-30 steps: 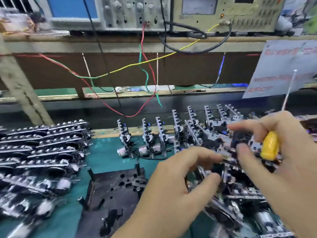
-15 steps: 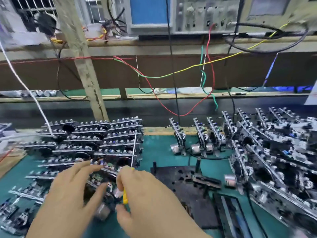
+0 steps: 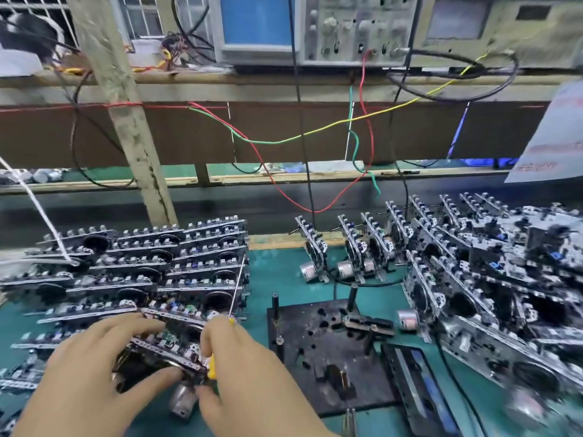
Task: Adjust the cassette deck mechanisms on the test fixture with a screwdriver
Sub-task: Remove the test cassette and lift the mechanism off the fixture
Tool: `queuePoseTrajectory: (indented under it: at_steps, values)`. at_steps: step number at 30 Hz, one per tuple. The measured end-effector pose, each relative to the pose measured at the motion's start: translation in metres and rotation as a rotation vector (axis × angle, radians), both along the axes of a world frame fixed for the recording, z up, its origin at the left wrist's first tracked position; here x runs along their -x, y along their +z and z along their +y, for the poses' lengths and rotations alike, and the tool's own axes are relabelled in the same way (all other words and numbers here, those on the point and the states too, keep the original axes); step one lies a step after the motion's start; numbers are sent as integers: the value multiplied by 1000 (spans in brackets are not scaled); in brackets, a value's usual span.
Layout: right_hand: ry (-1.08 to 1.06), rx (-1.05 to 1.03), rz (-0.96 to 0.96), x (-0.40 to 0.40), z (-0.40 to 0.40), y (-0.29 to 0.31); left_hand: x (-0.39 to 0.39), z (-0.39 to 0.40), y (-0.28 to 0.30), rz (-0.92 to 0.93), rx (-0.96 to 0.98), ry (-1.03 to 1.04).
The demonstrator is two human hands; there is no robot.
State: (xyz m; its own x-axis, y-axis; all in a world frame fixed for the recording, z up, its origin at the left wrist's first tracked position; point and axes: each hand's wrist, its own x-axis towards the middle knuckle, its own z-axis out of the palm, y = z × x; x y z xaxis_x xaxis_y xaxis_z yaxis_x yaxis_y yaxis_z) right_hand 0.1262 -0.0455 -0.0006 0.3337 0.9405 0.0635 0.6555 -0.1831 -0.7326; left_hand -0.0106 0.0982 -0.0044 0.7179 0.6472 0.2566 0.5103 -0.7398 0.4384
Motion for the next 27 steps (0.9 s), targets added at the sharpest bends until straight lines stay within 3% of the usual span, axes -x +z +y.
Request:
queuePoseTrajectory:
  at_steps: [6,11,15,21,27]
  values:
    - [-13,-34,-33,0,7,-10,3,18,-6,142,-113,-141]
    - [-6,-120,-64,-8,5,-13,7,24,-13,101,-193,-184]
    - [-75,-288,-155,-23,3,-3,2,17,2,9,-238,-97]
    - [53,-234,-115,-7,5,-9,-8,2,10,142,-151,-126]
    - [-6,-262,-159,6,17,-15,-11,1,10,49,-143,-23]
